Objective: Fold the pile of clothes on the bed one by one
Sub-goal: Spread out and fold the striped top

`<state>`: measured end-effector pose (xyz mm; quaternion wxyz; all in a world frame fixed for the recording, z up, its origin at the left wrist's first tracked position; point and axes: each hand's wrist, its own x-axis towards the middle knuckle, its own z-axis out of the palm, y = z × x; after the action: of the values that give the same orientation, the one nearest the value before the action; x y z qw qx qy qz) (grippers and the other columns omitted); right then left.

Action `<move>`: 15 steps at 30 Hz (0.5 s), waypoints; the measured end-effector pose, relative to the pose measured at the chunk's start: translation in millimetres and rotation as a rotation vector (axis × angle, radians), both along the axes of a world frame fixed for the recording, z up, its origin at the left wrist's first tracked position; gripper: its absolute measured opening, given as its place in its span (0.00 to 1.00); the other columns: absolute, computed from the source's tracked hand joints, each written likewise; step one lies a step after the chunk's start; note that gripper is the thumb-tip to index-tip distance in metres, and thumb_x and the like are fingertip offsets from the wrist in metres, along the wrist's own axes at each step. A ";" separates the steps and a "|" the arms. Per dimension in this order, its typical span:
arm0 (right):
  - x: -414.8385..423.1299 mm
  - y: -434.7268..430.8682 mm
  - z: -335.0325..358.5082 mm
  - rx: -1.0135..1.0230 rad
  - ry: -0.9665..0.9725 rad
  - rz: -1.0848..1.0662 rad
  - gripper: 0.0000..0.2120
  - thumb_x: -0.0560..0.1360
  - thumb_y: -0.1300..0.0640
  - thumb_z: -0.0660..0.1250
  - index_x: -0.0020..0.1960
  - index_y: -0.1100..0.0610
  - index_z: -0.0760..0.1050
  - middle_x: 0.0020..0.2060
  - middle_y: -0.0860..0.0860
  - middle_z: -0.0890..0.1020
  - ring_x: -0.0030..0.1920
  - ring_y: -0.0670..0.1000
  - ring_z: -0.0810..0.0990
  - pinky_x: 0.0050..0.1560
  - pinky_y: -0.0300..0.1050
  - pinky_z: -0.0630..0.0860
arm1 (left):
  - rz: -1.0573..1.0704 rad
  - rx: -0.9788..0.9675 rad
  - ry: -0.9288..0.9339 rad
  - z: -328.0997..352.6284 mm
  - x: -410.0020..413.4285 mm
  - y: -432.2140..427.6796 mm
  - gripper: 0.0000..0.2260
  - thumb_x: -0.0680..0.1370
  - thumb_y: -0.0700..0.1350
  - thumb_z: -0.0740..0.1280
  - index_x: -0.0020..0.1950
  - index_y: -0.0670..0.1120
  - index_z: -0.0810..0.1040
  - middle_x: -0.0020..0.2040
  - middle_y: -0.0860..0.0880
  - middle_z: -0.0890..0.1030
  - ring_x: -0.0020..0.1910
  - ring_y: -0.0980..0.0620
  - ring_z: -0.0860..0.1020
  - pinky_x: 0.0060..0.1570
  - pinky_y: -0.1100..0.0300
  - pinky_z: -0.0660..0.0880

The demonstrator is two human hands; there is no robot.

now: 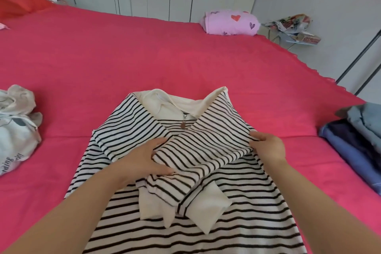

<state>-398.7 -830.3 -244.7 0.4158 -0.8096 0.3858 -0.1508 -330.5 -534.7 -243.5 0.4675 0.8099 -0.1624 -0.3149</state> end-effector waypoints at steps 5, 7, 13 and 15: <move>-5.3 5.2 -11.4 -0.204 0.101 0.057 0.19 0.71 0.67 0.61 0.62 0.59 0.76 0.60 0.60 0.76 0.55 0.57 0.75 0.58 0.50 0.73 | -0.031 -0.003 0.129 -2.6 -7.3 17.7 0.35 0.70 0.48 0.74 0.73 0.54 0.61 0.65 0.56 0.71 0.61 0.58 0.71 0.54 0.68 0.69; -7.9 18.6 -13.4 -0.319 0.060 0.093 0.21 0.71 0.66 0.61 0.63 0.58 0.74 0.64 0.59 0.71 0.60 0.56 0.70 0.62 0.49 0.69 | -0.013 -0.129 0.217 -3.8 -12.4 23.2 0.34 0.70 0.46 0.74 0.72 0.56 0.63 0.63 0.56 0.73 0.61 0.57 0.74 0.59 0.62 0.71; -11.7 64.2 -16.3 -0.556 0.170 0.551 0.23 0.78 0.49 0.60 0.72 0.51 0.64 0.73 0.56 0.61 0.73 0.55 0.57 0.72 0.52 0.57 | -0.086 0.078 -0.210 1.0 -11.3 31.7 0.35 0.71 0.48 0.73 0.73 0.59 0.59 0.68 0.62 0.64 0.66 0.62 0.64 0.62 0.71 0.61; -16.5 67.0 -28.8 -0.536 0.516 0.630 0.25 0.79 0.44 0.51 0.75 0.47 0.54 0.75 0.52 0.54 0.75 0.54 0.49 0.73 0.58 0.52 | -0.155 0.263 -0.335 0.0 -11.8 35.7 0.34 0.72 0.49 0.71 0.73 0.57 0.58 0.69 0.58 0.65 0.67 0.58 0.64 0.65 0.66 0.60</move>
<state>-415.1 -763.3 -273.5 0.1090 -0.9765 0.1601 0.0940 -342.3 -499.0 -243.5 0.2988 0.8899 -0.2571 -0.2296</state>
